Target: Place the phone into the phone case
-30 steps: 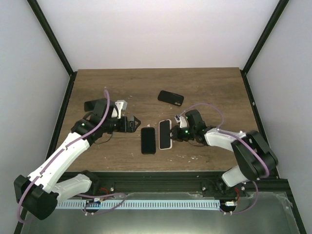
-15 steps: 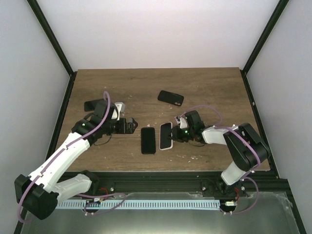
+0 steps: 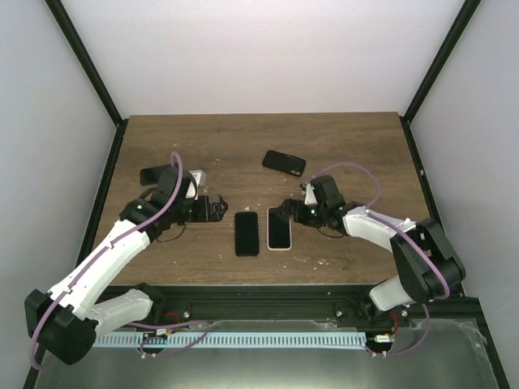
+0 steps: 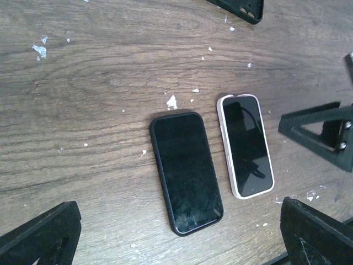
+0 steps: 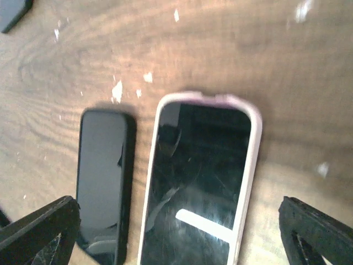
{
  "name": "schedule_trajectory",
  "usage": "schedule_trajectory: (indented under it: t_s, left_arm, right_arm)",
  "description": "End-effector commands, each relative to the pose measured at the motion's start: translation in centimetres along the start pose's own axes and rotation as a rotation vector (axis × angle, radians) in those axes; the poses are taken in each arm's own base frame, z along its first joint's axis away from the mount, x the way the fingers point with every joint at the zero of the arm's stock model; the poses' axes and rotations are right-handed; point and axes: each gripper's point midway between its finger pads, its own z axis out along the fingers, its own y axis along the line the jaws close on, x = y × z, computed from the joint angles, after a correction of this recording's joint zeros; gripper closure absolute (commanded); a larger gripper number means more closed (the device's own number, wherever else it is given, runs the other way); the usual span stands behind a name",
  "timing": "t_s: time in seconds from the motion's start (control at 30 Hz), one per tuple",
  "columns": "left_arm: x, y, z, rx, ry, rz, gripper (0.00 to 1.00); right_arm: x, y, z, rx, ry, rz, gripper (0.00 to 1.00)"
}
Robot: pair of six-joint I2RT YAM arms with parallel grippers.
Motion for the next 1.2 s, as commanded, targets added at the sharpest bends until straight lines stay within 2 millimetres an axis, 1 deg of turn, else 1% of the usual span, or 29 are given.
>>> schedule_trajectory:
  t_s: [0.0, 0.1, 0.2, 0.3, 0.33, 0.37, 0.43, 0.47, 0.53, 0.57, 0.6, 0.63, 0.73, 0.8, 0.93, 1.0, 1.1, 1.17]
  left_arm:
    - [-0.1, 0.6, 0.3, -0.026, -0.004, -0.035, 0.00]
    - [-0.2, 0.9, 0.9, -0.042, 0.012, -0.057, 0.00]
    - [-0.4, 1.3, 1.5, -0.063, 0.036, -0.093, 0.00]
    - [-1.1, 1.8, 1.8, -0.077, 0.034, -0.124, 0.00]
    - [-1.5, 2.0, 1.8, -0.079, 0.026, -0.135, 0.00]
    - [-1.8, 2.3, 1.8, -0.083, 0.018, -0.148, 0.00]
    - [-2.6, 3.5, 1.8, -0.100, 0.000, -0.190, 0.00]
    - [-3.0, 4.3, 1.8, -0.118, -0.009, -0.218, 0.00]
    - [-3.6, 6.4, 1.8, -0.178, -0.032, -0.275, 0.00]
    - [-3.9, 7.4, 1.7, -0.208, -0.042, -0.303, 0.00]
    - [-4.4, 8.4, 1.6, -0.233, -0.058, -0.325, 0.00]
    - [-5.0, 9.3, 1.5, -0.257, -0.080, -0.344, 0.00]
    - [-7.3, 12.2, 1.1, -0.302, -0.136, -0.414, 0.00]
    - [-8.8, 14.1, 0.8, -0.289, -0.160, -0.479, 0.00]
    - [-11.2, 17.2, 1.0, -0.234, -0.209, -0.590, 0.00]
    - [-12.0, 18.6, 1.2, -0.256, -0.214, -0.606, 0.00]
    - [-13.2, 20.3, 1.9, -0.293, -0.212, -0.574, 0.00]
    - [-13.4, 22.1, 2.7, -0.346, -0.178, -0.565, 0.00]
  right_arm:
    - [-5.0, 0.3, -1.8, 0.135, -0.125, -0.110, 0.00]
    - [-7.6, -0.4, -2.1, 0.219, -0.174, -0.131, 0.00]
    - [-9.9, -1.7, -2.0, 0.282, -0.212, -0.117, 0.00]
    - [-12.9, -2.6, -1.8, 0.324, -0.253, -0.115, 0.00]
    - [-13.9, -3.1, -1.5, 0.338, -0.256, -0.113, 0.05]
    - [-14.7, -3.8, -1.1, 0.357, -0.251, -0.101, 0.12]
    - [-16.1, -5.0, -0.3, 0.377, -0.249, -0.075, 0.34]
    - [-16.7, -5.5, 0.1, 0.378, -0.247, -0.063, 0.45]
    - [-17.7, -6.2, 0.9, 0.391, -0.249, -0.049, 0.58]
    - [-18.0, -6.8, 1.4, 0.407, -0.248, -0.045, 0.62]
    - [-18.5, -7.0, 1.5, 0.419, -0.256, -0.044, 0.64]
    - [-18.7, -7.5, 1.8, 0.432, -0.251, -0.041, 0.65]
    - [-19.6, -8.2, 2.5, 0.435, -0.252, -0.030, 0.66]
    - [-20.2, -8.5, 3.0, 0.445, -0.249, -0.033, 0.66]
    - [-20.8, -9.4, 4.2, 0.469, -0.234, -0.039, 0.66]
    - [-20.9, -10.0, 4.7, 0.482, -0.224, -0.041, 0.69]
    - [-20.7, -10.8, 5.2, 0.506, -0.213, -0.036, 0.73]
    - [-20.7, -11.0, 5.5, 0.502, -0.217, -0.040, 0.76]
